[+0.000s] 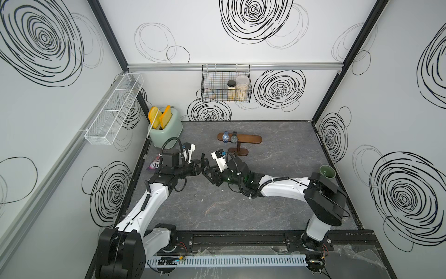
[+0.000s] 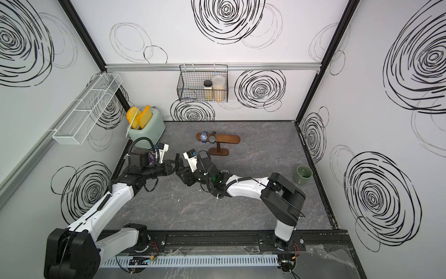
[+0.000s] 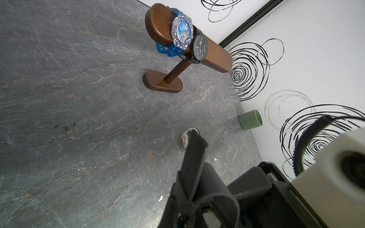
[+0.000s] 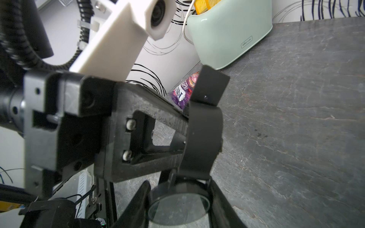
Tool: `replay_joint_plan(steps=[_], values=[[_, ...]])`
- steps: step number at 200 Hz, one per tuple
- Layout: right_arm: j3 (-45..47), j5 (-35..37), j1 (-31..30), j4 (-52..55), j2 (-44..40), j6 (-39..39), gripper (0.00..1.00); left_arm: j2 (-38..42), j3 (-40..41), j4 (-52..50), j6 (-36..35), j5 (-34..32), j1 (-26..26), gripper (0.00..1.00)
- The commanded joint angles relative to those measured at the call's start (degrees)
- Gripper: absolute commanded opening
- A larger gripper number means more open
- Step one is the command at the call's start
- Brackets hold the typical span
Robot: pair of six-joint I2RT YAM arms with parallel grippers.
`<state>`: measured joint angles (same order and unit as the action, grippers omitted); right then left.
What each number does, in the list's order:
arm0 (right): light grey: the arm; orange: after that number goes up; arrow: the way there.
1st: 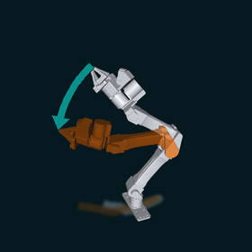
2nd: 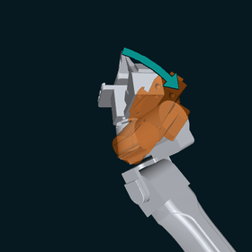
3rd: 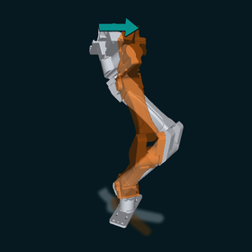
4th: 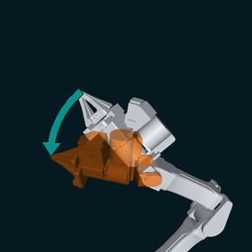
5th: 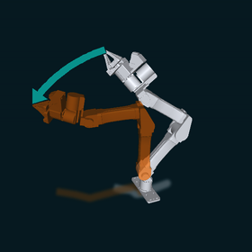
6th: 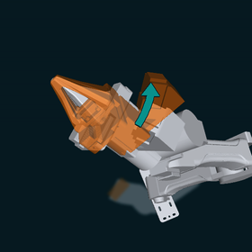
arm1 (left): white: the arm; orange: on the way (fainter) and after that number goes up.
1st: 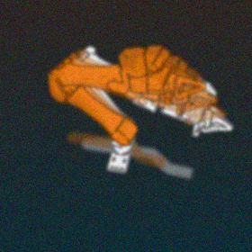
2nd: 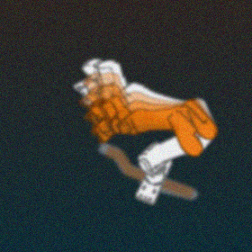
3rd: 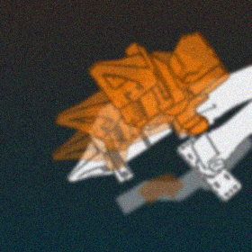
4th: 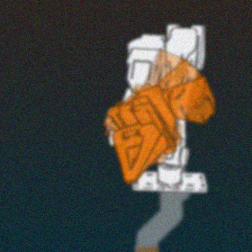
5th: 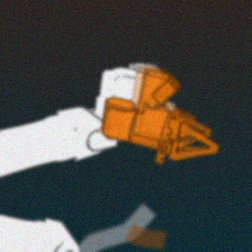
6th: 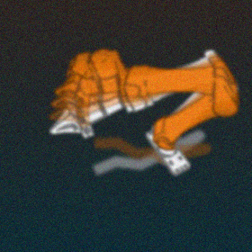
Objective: Place watch on stand
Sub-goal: Pick up the watch at the center of the board.
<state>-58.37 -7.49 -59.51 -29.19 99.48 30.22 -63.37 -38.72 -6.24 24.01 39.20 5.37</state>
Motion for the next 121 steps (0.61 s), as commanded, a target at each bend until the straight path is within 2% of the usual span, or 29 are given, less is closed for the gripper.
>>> replay_joint_plan(steps=[1, 30, 35, 67, 83, 108, 121], values=[[0.27, 1.26, -0.26, -1.16, -1.68, -0.75, 0.38, -0.24, 0.15, 1.98, 0.03, 0.88, 0.3, 0.01], [0.47, 3.29, -0.17, 0.14, -3.19, -1.72, 0.35, -0.24, 0.06, 1.93, -0.1, 0.66, 0.26, 0.02], [0.37, 3.63, -0.14, 0.49, -3.32, -1.9, 0.34, -0.13, 0.13, 1.93, -0.1, 0.64, 0.26, 0.07], [-0.03, 5.2, 0.52, 2.12, -3.77, -2.52, 0.33, -0.12, 0.16, 1.94, -0.19, 0.93, 0.26, 0.12], [-0.67, 6.14, 1.11, 3.37, -3.68, -2.84, 0.33, 0.09, 0.2, 2.2, -0.51, 1.65, 0.24, 0.21], [-2.07, 6.38, 2.67, 5.7, -3.79, -3.68, 0.32, 1.59, 0.57, 2.88, -0.67, 1.79, 0.0, 0.44], [-2.35, 6.66, 3.76, 6.71, -4.26, -4.0, 0.32, 2.36, 0.88, 3.44, -0.59, 2.08, -0.22, 0.52]])
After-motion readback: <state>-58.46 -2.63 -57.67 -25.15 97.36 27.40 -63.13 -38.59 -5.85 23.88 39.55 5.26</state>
